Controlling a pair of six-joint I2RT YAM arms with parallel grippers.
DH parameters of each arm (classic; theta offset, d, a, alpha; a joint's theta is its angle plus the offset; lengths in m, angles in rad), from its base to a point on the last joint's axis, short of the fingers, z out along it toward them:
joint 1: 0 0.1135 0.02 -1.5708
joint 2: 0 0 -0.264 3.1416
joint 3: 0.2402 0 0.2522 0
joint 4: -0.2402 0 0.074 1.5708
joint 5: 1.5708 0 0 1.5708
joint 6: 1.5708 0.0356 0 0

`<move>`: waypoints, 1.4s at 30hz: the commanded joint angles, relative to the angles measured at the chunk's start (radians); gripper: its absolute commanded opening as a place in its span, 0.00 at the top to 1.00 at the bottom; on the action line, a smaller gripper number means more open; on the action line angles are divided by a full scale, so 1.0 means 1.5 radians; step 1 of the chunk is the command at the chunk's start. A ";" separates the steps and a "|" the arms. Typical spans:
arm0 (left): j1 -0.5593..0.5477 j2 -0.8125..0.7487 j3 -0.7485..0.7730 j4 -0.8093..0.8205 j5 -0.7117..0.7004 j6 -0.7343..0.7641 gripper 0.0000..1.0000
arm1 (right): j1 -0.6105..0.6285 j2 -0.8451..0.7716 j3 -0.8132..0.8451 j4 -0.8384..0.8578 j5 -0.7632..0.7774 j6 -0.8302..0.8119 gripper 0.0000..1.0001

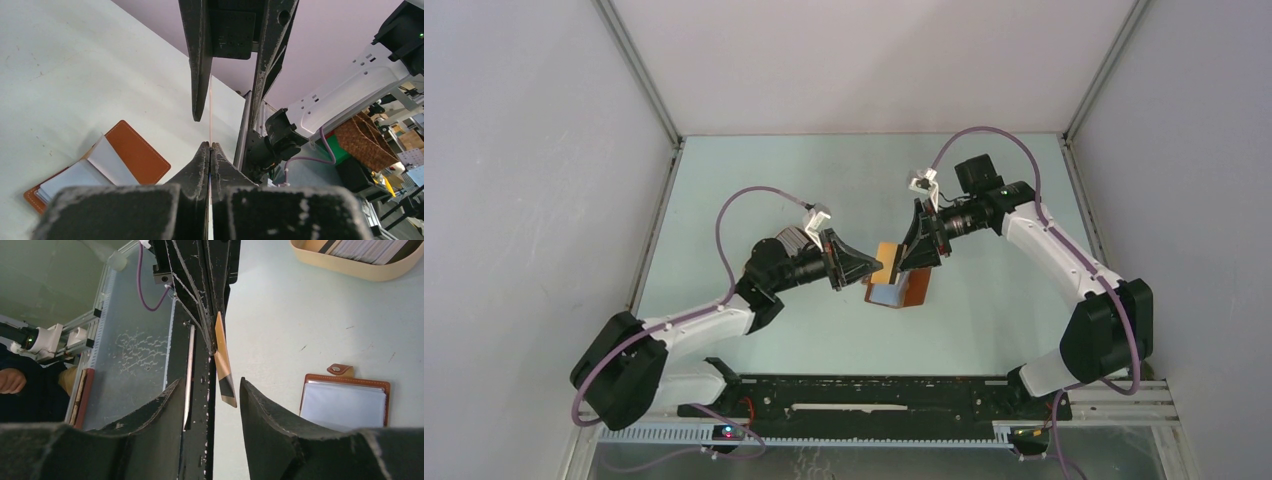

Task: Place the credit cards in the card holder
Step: Pick up the credit card from the storage box.

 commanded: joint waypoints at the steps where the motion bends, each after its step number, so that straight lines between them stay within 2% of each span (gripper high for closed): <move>1: -0.005 0.004 0.021 0.049 0.016 -0.014 1.00 | -0.006 -0.007 -0.001 0.018 -0.034 0.016 0.49; 13: -0.006 0.022 0.022 0.059 0.025 -0.020 1.00 | -0.028 -0.014 0.000 0.023 -0.058 0.026 0.67; 22: -0.008 0.028 0.021 0.062 0.025 -0.021 0.98 | -0.029 -0.010 -0.001 0.020 -0.062 0.025 0.89; 26: -0.008 0.027 0.017 0.062 0.015 -0.023 0.87 | -0.030 -0.009 -0.001 0.017 -0.062 0.020 1.00; 30: -0.008 0.009 0.012 0.044 -0.009 -0.010 0.72 | -0.030 -0.008 0.001 0.006 -0.055 0.002 1.00; 34: -0.008 -0.036 0.010 -0.034 -0.043 0.037 0.61 | -0.029 0.000 0.020 -0.060 -0.043 -0.068 1.00; 42: -0.006 -0.156 0.002 -0.220 -0.147 0.151 0.47 | -0.016 -0.004 0.021 -0.085 -0.007 -0.107 1.00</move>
